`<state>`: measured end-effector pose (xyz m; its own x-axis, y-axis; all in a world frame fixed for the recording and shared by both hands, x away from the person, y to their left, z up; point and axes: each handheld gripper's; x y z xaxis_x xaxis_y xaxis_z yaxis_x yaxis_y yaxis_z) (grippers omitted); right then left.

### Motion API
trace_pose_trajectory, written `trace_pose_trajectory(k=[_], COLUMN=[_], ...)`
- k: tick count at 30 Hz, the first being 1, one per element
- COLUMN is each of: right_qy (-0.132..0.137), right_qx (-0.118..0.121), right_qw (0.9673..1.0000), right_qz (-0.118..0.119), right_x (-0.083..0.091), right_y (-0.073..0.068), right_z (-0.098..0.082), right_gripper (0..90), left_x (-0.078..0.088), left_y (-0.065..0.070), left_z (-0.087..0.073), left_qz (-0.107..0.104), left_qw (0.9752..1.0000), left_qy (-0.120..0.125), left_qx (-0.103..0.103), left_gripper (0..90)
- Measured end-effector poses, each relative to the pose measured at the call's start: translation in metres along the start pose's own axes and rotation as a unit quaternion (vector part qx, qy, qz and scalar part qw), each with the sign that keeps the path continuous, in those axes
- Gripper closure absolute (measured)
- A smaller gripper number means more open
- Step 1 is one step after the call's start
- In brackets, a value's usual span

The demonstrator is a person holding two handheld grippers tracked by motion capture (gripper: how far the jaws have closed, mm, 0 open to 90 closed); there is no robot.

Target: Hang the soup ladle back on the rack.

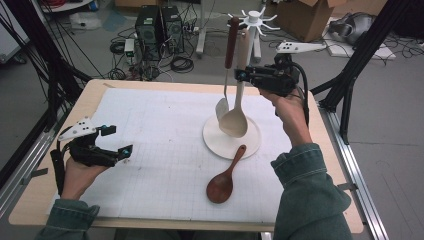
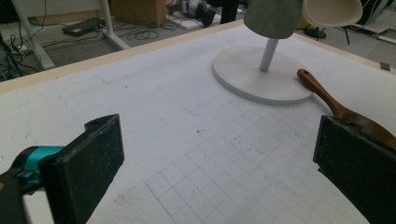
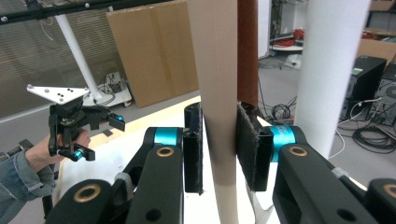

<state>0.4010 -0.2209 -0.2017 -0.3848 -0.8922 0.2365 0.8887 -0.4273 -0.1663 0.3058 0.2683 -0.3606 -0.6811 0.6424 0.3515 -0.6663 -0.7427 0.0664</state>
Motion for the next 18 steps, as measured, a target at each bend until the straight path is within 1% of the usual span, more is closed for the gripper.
trace_pose_trajectory(k=[2, 5, 7, 11, 15, 18], right_qy=[0.004, 0.006, 0.007, 0.009, 0.015, 0.014], right_qx=[-0.001, 0.006, 0.011, 0.013, 0.013, 0.010], right_qw=[1.0000, 0.9999, 0.9999, 0.9998, 0.9997, 0.9997], right_qz=[-0.003, -0.008, -0.011, -0.013, -0.014, -0.015], right_x=[0.003, 0.008, 0.012, 0.018, 0.025, 0.028], right_y=[0.000, -0.001, -0.002, -0.003, -0.002, -0.001], right_z=[0.000, 0.000, 0.001, 0.001, -0.001, -0.002], right_gripper=[72.4, 72.6, 73.4, 75.2, 80.6, 84.0], left_x=[0.000, 0.000, 0.000, 0.001, 0.003, 0.004], left_y=[0.000, 0.000, -0.001, -0.003, -0.004, -0.005], left_z=[0.000, 0.000, -0.001, -0.001, -0.001, -0.001], left_qz=[-0.001, -0.003, -0.003, -0.003, 0.000, 0.001], left_qw=[1.0000, 1.0000, 1.0000, 1.0000, 1.0000, 1.0000], left_qy=[0.000, 0.001, 0.001, 0.001, 0.002, 0.003], left_qx=[0.000, 0.001, 0.003, 0.005, 0.006, 0.007], left_gripper=[2.4, 2.4, 2.4, 2.4, 2.4, 2.4])
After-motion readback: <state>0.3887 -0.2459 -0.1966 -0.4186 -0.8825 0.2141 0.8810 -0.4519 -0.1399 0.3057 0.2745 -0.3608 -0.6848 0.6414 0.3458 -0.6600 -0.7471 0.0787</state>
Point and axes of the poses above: each handheld gripper's, and its own axes: x roughly backward along the jaws, z roughly out of its top, y roughly to its right, and after that the axes turned 4 degrees about z, right-handed
